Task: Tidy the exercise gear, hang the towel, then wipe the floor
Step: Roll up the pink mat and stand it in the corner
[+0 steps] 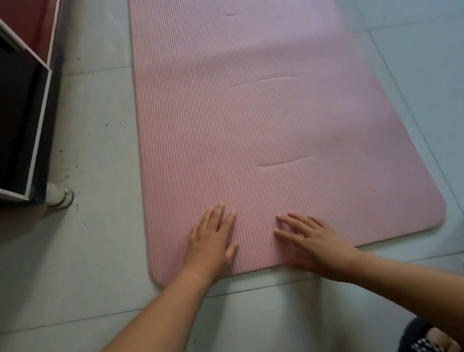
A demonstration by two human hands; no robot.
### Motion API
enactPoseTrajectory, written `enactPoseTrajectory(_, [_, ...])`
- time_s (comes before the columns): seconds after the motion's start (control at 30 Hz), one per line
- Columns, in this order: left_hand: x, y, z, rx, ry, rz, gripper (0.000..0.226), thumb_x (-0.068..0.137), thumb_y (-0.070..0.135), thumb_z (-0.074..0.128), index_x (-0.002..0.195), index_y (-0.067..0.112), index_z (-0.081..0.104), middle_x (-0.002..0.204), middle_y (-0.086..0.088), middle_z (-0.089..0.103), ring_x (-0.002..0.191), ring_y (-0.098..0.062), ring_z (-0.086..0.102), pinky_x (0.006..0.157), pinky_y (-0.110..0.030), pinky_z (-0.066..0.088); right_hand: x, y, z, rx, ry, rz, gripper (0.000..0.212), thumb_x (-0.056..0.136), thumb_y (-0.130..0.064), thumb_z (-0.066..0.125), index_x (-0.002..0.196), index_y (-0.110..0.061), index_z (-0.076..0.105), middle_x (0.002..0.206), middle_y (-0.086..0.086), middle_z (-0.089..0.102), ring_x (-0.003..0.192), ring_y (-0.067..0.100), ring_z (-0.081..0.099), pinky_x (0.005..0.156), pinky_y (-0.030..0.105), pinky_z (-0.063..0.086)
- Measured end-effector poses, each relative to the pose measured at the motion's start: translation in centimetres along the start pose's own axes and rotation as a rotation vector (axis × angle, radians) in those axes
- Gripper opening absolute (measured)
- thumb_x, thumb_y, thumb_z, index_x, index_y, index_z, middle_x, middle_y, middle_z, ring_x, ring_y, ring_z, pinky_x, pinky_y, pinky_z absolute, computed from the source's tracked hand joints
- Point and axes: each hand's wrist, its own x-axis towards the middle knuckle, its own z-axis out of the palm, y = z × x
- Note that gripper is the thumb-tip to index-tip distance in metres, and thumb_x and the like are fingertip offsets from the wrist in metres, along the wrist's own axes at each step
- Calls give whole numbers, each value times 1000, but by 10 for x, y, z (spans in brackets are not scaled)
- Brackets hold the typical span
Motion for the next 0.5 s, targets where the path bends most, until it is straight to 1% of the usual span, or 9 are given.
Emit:
enactPoseTrajectory(0.1, [0, -1, 0, 13, -8, 1, 67, 92, 43, 44, 148, 29, 10, 158, 1, -4, 145, -19, -1, 115, -35, 10, 1, 1, -1, -16, 31, -26, 77, 64, -61, 70, 129, -26, 50, 140, 5, 48, 124, 26, 51, 91, 44, 47])
enactPoseTrajectory(0.17, [-1, 1, -1, 10, -12, -7, 67, 92, 43, 44, 148, 28, 11, 158, 1, -4, 145, -19, 0, 115, -35, 9, 1, 0, -1, -12, 31, -32, 78, 63, -59, 73, 129, -25, 50, 140, 6, 48, 124, 28, 51, 90, 45, 47])
enactPoseTrajectory(0.3, [-1, 3, -3, -5, -13, -21, 66, 92, 44, 44, 148, 27, 14, 158, 1, 0, 144, -20, 3, 116, -36, 11, -1, 1, -3, -2, 4, -63, 76, 71, -56, 67, 136, -23, 44, 148, 7, 37, 133, 29, 39, 99, 48, 39])
enactPoseTrajectory(0.37, [1, 3, -3, -43, -12, -29, 64, 92, 45, 44, 148, 27, 17, 158, 0, 2, 144, -21, 4, 117, -37, 13, -1, 3, -6, 13, 13, -63, 70, 78, -55, 61, 137, -22, 43, 149, 8, 34, 136, 29, 34, 102, 48, 36])
enactPoseTrajectory(0.4, [1, 4, -3, -55, -16, -29, 64, 92, 45, 44, 147, 26, 18, 158, 0, 3, 144, -21, 5, 117, -37, 12, -2, 3, -7, 20, 23, -74, 64, 80, -55, 55, 134, -22, 47, 148, 8, 36, 134, 29, 37, 101, 47, 38])
enactPoseTrajectory(0.43, [1, 5, -5, -60, -20, -23, 63, 92, 45, 44, 147, 25, 20, 158, -1, 5, 144, -22, 6, 117, -36, 12, -3, 3, -9, 31, 38, -97, 56, 82, -54, 50, 127, -21, 54, 143, 9, 43, 129, 29, 44, 96, 47, 44])
enactPoseTrajectory(0.47, [1, 5, -7, -69, -24, -12, 62, 93, 45, 44, 147, 24, 22, 157, -2, 7, 144, -22, 8, 117, -35, 12, -5, 3, -11, 52, 56, -127, 49, 82, -51, 47, 117, -20, 61, 135, 9, 51, 120, 28, 52, 88, 45, 51])
enactPoseTrajectory(0.5, [2, 4, -11, -87, -35, 0, 61, 93, 45, 43, 146, 23, 24, 157, -3, 9, 143, -22, 9, 116, -35, 12, -7, 3, -13, 81, 83, -160, 41, 83, -47, 46, 105, -18, 66, 127, 8, 57, 111, 27, 58, 80, 42, 55])
